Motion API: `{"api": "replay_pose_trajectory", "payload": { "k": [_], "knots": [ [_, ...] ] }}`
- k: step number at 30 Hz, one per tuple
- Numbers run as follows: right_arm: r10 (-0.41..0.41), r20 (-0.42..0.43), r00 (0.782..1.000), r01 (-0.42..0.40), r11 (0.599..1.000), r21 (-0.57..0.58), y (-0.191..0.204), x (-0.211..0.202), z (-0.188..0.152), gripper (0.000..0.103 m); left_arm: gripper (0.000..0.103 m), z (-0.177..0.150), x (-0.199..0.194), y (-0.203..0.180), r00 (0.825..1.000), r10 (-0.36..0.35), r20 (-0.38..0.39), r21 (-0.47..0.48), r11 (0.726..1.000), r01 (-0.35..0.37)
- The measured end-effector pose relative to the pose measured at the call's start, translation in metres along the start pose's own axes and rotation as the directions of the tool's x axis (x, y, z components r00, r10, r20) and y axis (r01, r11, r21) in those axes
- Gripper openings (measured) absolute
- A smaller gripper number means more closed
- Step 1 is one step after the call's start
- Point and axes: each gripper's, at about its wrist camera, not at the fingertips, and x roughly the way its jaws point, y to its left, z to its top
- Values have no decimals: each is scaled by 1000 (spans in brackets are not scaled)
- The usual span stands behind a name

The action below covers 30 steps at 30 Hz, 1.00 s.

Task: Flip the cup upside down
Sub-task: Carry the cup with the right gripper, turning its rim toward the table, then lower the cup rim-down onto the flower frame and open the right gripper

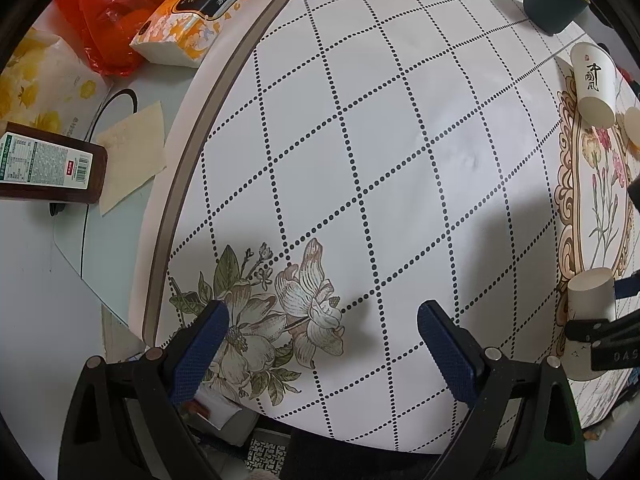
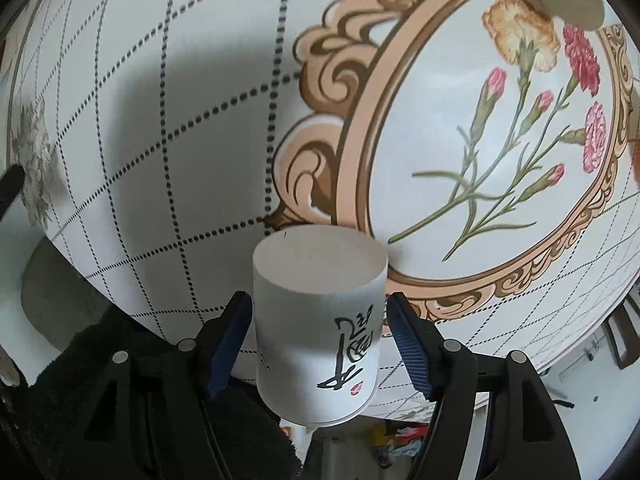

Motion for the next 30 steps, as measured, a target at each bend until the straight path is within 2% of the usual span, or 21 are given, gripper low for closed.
{"api": "replay_pose_trajectory", "payload": {
  "k": [2,4,9,11,13,16,17,20,21,22,24,26,28,30],
  "knots": [
    [-5,7,1000,5,1000,0,6,-2,1,72,97,-1,0,-1,1000,-1,0,2,1000,1],
    [-11,28,1000,11,1000,5,7,-9,10,63,97,-3,-2,-2,1000,2,2,9,1000,-2],
    [-28,97,995,28,1000,-4,5,-31,5,62,97,-3,-3,-8,1000,4,4,22,1000,-4],
    [-30,135,990,31,1000,-5,10,-43,-12,62,97,-3,-4,-12,1000,4,3,31,1000,-4],
    [-27,202,979,26,1000,7,8,-55,-18,62,97,-3,-6,-16,1000,2,4,42,999,-2],
    [-27,337,941,22,1000,18,5,-76,-29,61,97,-1,-8,-23,1000,-8,-2,51,999,8],
    [-22,383,923,11,999,30,2,-83,-32,61,97,0,-9,-25,1000,-14,-5,51,999,14],
    [-27,541,841,-11,998,67,-6,-99,-41,61,97,4,-10,-28,999,-33,-15,45,998,34],
    [-26,604,797,-30,996,82,-10,-103,-45,61,97,5,-11,-28,999,-38,-19,41,998,39],
    [-24,645,764,-47,995,92,-12,-105,-47,61,97,7,-11,-28,999,-41,-24,36,998,41],
    [-32,736,677,-83,989,119,-18,-109,-54,61,97,10,-12,-28,999,-40,-22,32,999,41],
    [-47,802,595,-116,983,144,-22,-108,-60,61,97,13,-13,-29,999,-38,-22,29,999,38],
    [-62,841,538,-133,978,158,-20,-99,-68,61,97,15,-15,-30,999,-33,-20,27,999,33],
    [-80,866,493,-126,979,162,-13,-87,-71,62,97,16,-16,-32,999,-30,-17,29,999,30]
  ]
}}
